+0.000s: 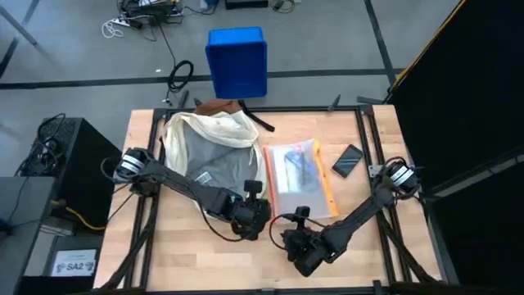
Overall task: Unpack backpack
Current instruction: Open the zip bag
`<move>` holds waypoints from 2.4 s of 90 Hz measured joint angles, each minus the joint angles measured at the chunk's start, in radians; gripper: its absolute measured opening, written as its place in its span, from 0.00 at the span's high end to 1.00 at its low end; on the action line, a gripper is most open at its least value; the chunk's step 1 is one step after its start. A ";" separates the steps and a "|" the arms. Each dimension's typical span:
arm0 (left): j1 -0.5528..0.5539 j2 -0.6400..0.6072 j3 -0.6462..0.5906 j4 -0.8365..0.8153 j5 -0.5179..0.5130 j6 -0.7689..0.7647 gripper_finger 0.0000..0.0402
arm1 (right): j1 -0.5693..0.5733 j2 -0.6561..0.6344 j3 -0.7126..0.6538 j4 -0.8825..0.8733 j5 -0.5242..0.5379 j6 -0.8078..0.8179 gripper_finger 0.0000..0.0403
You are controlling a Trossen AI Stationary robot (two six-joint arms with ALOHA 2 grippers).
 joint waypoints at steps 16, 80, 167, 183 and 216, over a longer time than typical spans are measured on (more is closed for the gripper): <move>0.001 -0.046 -0.200 0.288 0.082 -0.040 1.00 | -0.020 0.058 0.001 0.020 -0.075 -0.102 0.33; 0.009 -0.055 -0.451 0.655 0.176 -0.052 1.00 | -0.198 0.117 0.003 0.013 -0.129 -0.161 0.92; 0.018 0.030 -0.451 0.731 0.024 0.150 0.46 | -0.163 0.093 0.227 -0.332 -0.021 -0.075 1.00; 0.034 0.072 -0.450 0.790 0.023 0.120 0.46 | -0.163 0.093 0.227 -0.332 -0.019 -0.074 1.00; 0.066 0.080 -0.451 0.803 -0.009 0.068 0.55 | -0.163 0.084 0.227 -0.331 -0.019 -0.065 1.00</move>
